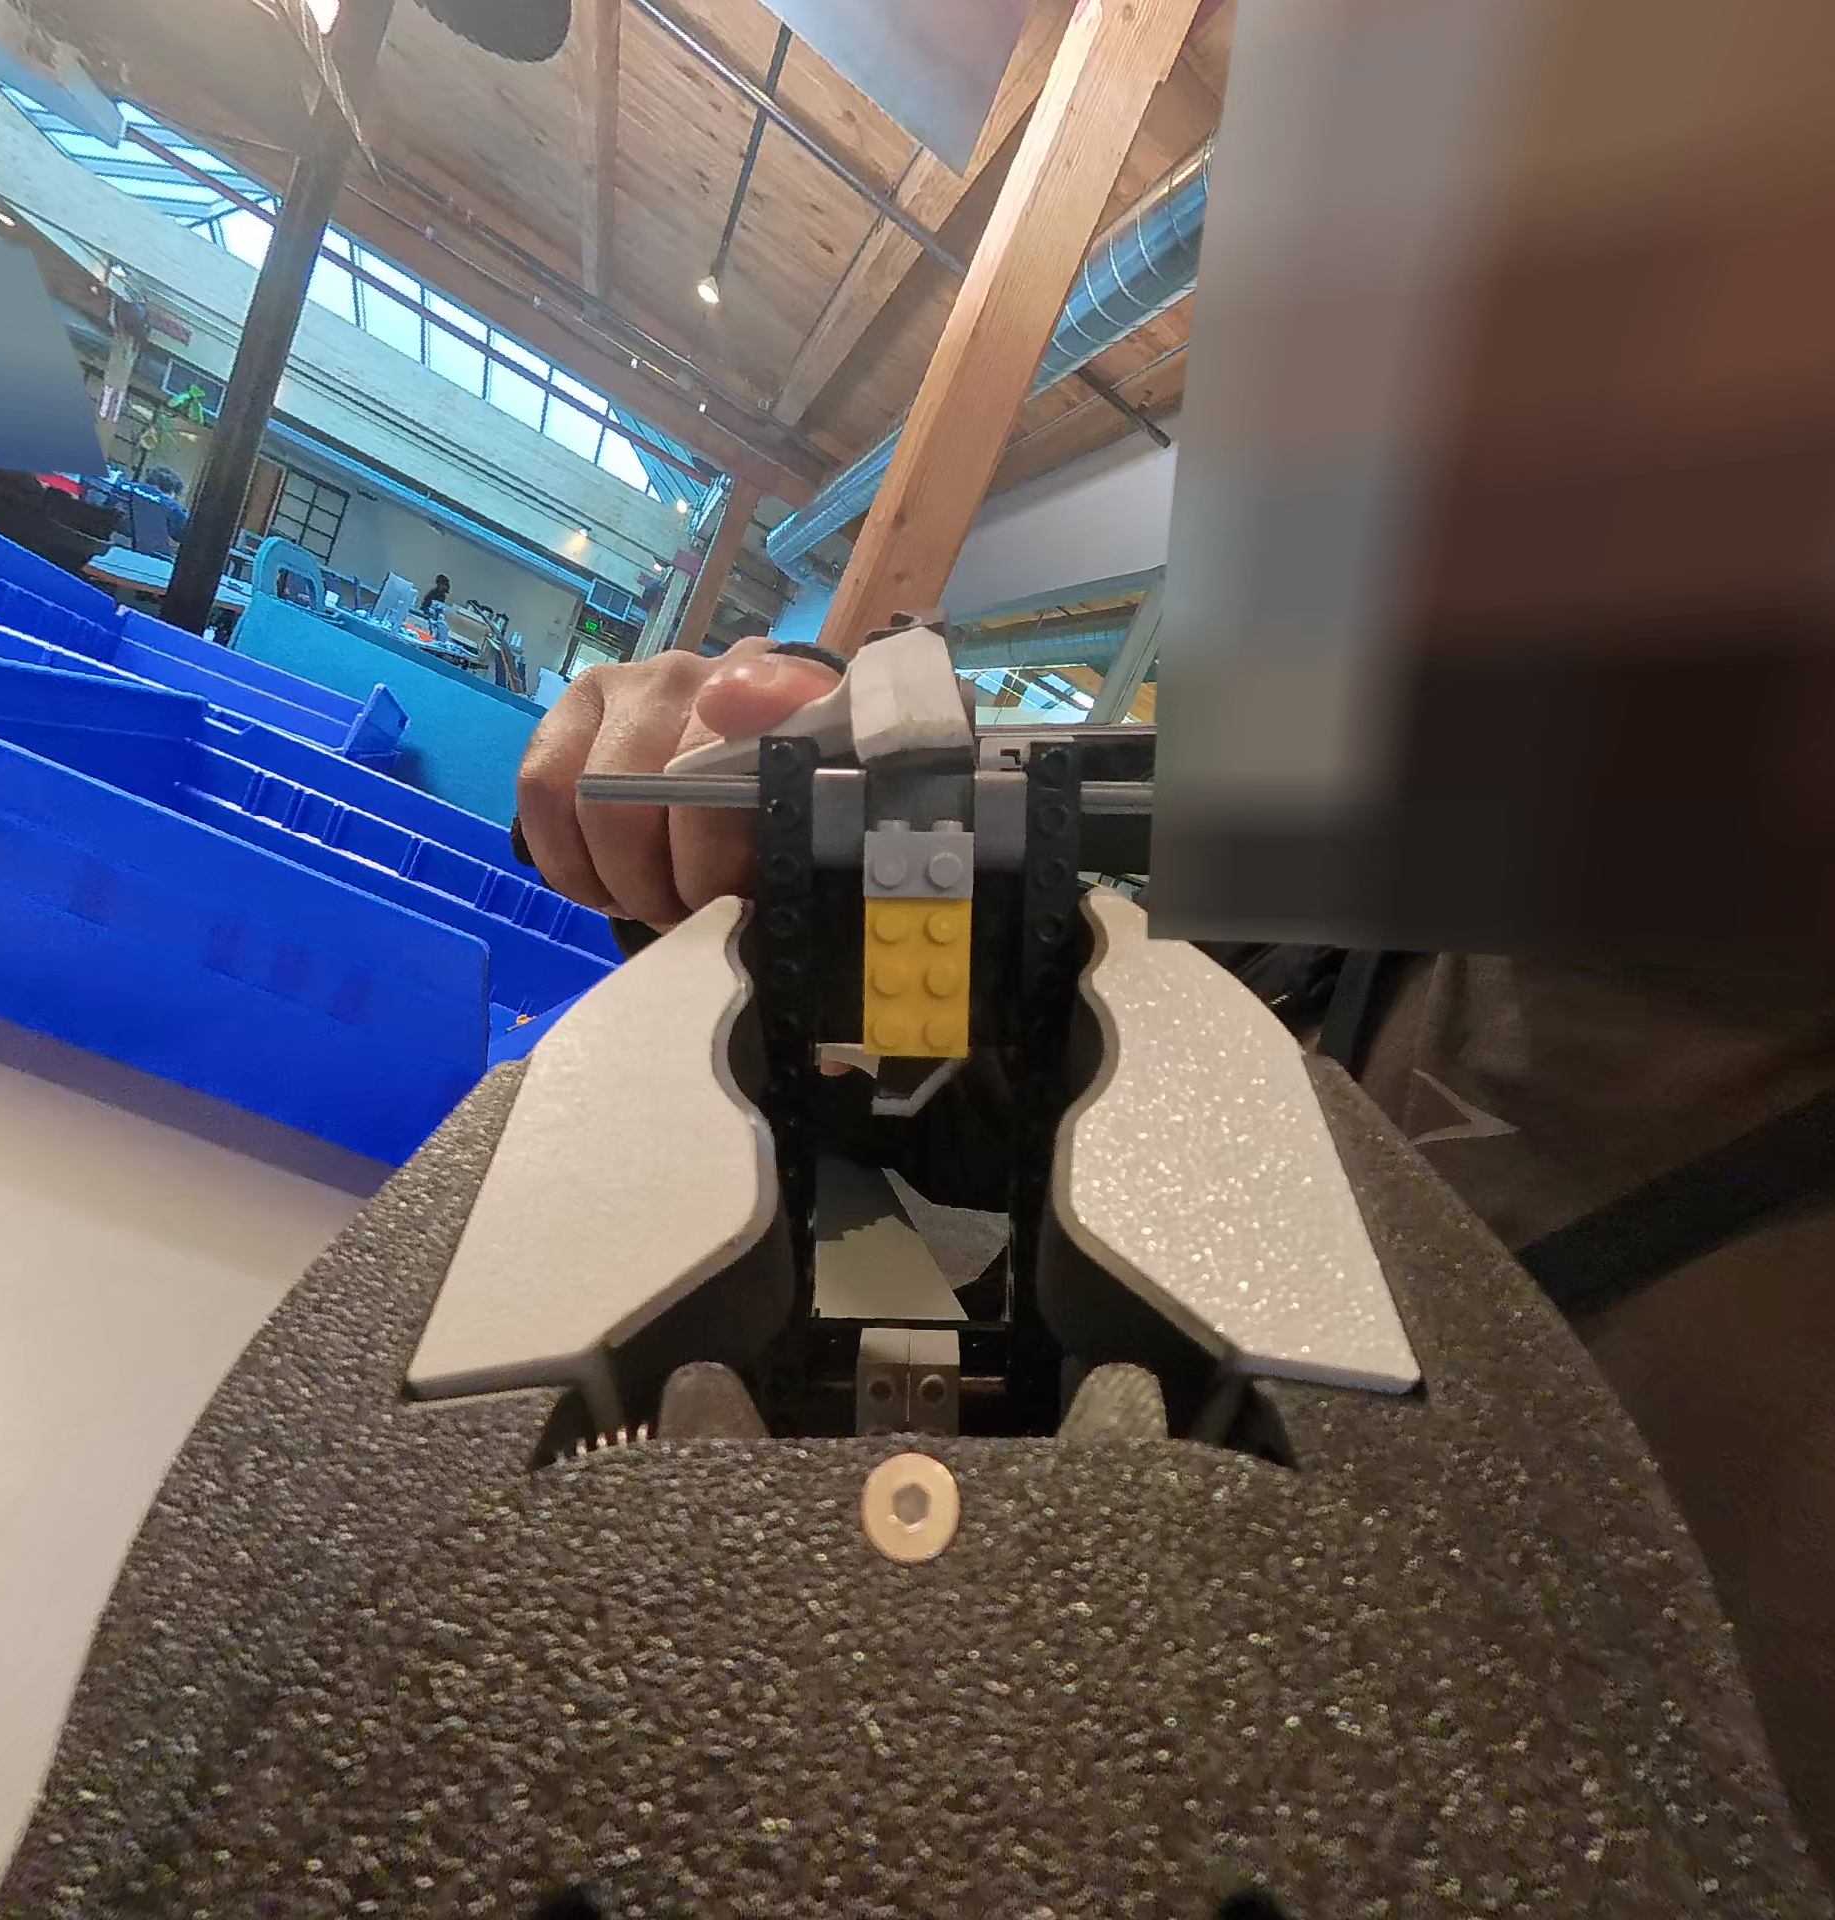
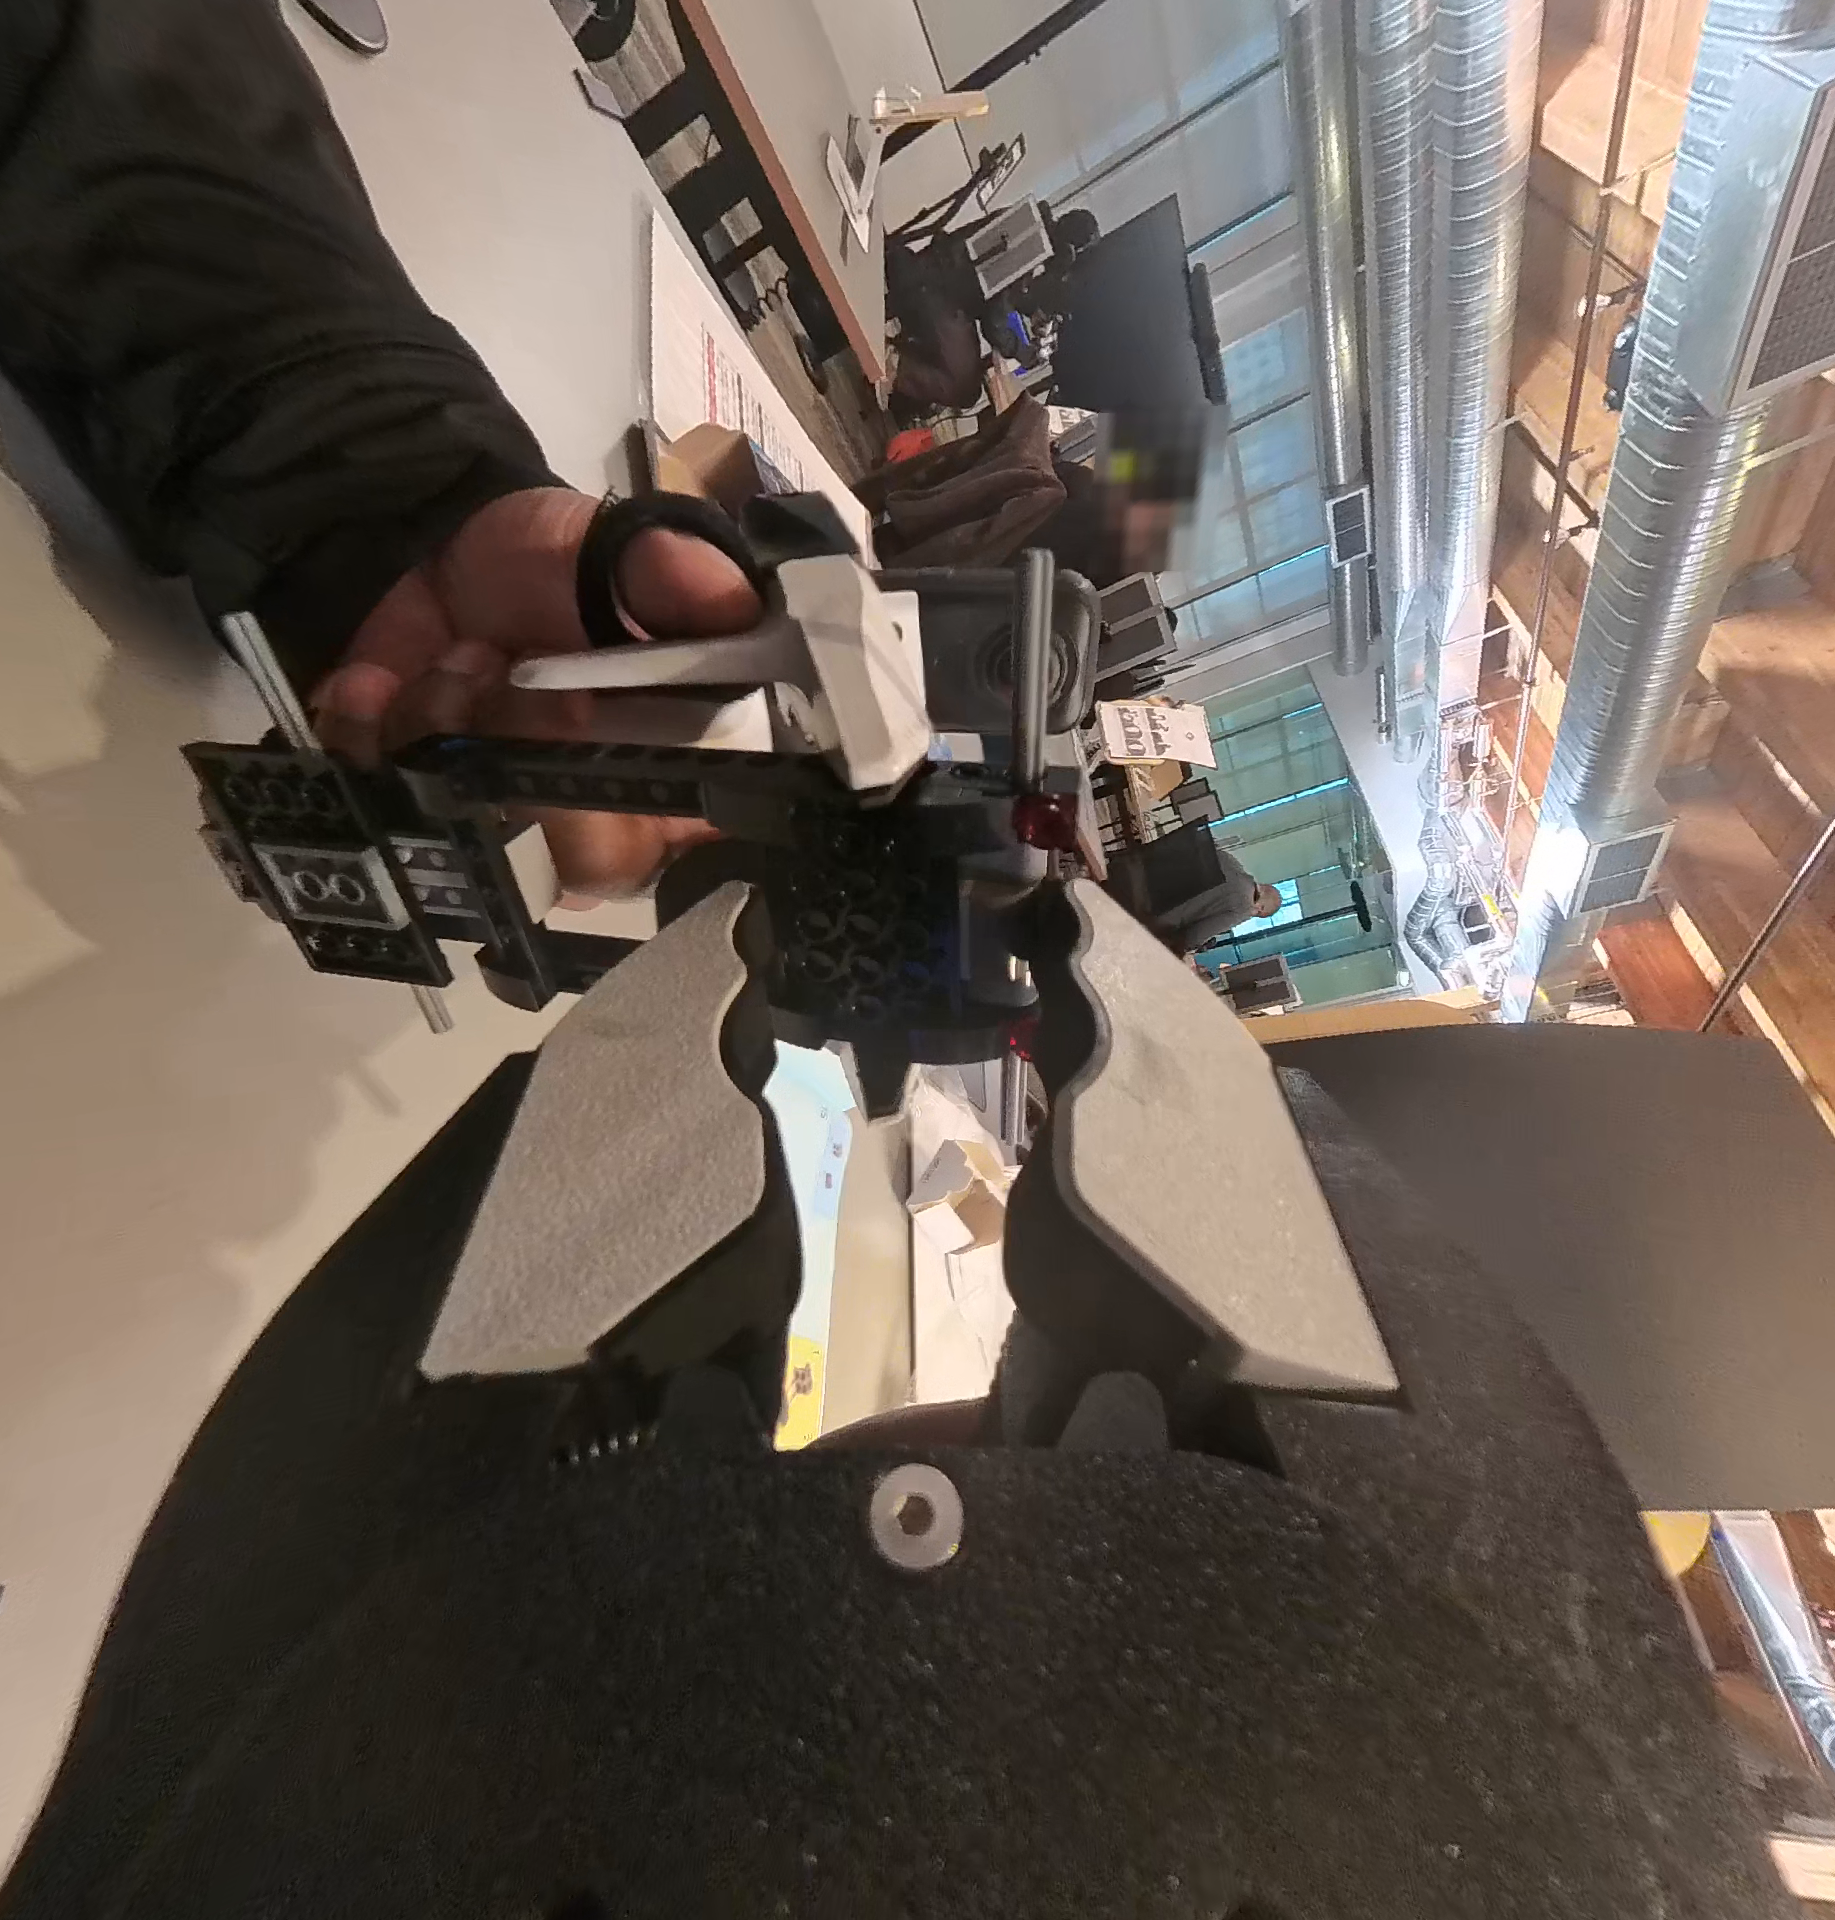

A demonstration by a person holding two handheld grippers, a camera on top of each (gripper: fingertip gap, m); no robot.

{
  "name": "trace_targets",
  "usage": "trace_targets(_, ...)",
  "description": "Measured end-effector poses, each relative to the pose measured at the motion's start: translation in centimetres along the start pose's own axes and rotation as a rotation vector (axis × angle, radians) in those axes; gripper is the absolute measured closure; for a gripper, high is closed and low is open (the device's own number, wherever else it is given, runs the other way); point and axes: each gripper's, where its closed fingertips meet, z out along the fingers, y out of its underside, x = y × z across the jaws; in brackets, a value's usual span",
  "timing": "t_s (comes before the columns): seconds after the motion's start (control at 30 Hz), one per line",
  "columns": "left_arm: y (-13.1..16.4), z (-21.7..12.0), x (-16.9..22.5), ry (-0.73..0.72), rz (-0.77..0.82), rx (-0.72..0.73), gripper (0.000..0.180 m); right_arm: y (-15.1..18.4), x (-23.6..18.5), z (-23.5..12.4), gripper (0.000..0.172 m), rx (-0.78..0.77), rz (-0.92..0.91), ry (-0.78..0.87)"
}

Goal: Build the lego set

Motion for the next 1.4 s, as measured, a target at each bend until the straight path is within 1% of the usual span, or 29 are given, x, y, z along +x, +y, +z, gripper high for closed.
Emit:
trace_targets(0.13, 0.1, -0.1, -0.3, -0.009, -0.004, 0.000, 0.124, 0.2, -0.1, 0.1, 0.123, -0.004, 0.012, -0.013)
trace_targets(0.23, -0.5, -0.4, -0.4, 0.014, -0.034, 0.052, 0.124, 0.2, 0.2, 0.4, 0.122, -0.006, 0.062, 0.021)
trace_targets(0.3, -1.2, -0.9, -0.2, 0.037, -0.040, 0.111, 0.124, 0.7, 1.1, 0.6, 0.113, -0.033, 0.084, 0.086)
trace_targets(0.33, -1.8, -1.2, 0.0, 0.060, -0.056, 0.145, 0.124, 1.0, 1.4, 0.6, 0.107, -0.050, 0.087, 0.101)
trace_targets(0.37, -2.2, -1.4, 0.0, 0.069, -0.074, 0.167, 0.124, 1.1, 1.5, 0.5, 0.105, -0.053, 0.097, 0.102)
trace_targets(0.47, -2.7, -1.7, 0.6, 0.132, -0.116, 0.204, 0.124, 1.0, 1.9, 0.2, 0.105, -0.038, 0.121, 0.112)
trace_targets(0.6, -2.9, -1.8, 0.7, 0.150, -0.130, 0.225, 0.124, 0.7, 1.8, 0.3, 0.106, -0.024, 0.132, 0.111)
trace_targets(0.8, -2.6, -1.6, 0.6, 0.149, -0.141, 0.218, 0.124, 0.2, 1.7, 0.4, 0.112, -0.002, 0.139, 0.122)
trace_targets(0.93, -2.0, -1.3, 0.3, 0.124, -0.139, 0.183, 0.124, -0.1, 1.6, 0.4, 0.115, 0.009, 0.142, 0.119)
trace_targets(1.07, -1.3, -0.8, 0.2, 0.103, -0.124, 0.133, 0.124, 0.0, 1.1, 0.6, 0.122, 0.000, 0.108, 0.112)
trace_targets(1.23, -0.9, -0.5, 0.1, 0.070, -0.099, 0.094, 0.124, 0.1, 0.7, 0.5, 0.123, 0.006, 0.062, 0.112)
trace_targets(1.4, -0.8, -0.5, -0.1, 0.054, -0.092, 0.086, 0.124, 0.4, 0.6, 0.6, 0.124, -0.005, 0.036, 0.119)
